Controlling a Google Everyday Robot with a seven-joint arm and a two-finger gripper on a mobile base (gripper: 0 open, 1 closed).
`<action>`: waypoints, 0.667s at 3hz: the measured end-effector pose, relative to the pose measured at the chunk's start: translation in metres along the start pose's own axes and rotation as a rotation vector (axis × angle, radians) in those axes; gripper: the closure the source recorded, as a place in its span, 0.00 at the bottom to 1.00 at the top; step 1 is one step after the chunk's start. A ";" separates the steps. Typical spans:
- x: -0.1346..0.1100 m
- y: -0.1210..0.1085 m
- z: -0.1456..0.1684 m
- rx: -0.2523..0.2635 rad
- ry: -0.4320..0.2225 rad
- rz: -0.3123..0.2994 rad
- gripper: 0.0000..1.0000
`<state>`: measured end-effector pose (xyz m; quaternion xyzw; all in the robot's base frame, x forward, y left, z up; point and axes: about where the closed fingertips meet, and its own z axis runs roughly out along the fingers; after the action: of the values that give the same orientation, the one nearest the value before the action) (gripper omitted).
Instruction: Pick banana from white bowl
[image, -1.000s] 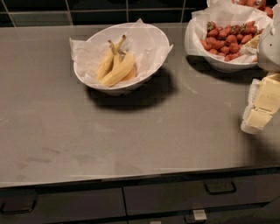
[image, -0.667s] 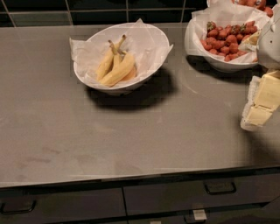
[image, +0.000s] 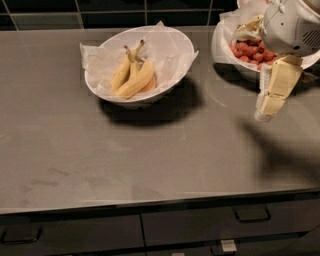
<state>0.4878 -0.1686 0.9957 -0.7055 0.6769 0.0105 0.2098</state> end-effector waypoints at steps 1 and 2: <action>-0.026 -0.026 0.008 -0.020 -0.085 -0.115 0.00; -0.031 -0.034 0.006 -0.001 -0.099 -0.130 0.00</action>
Offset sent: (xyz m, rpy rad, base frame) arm 0.0223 0.0240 0.0067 0.0431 -0.0148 0.1192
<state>0.5192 -0.1375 1.0090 -0.7466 0.6186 0.0320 0.2426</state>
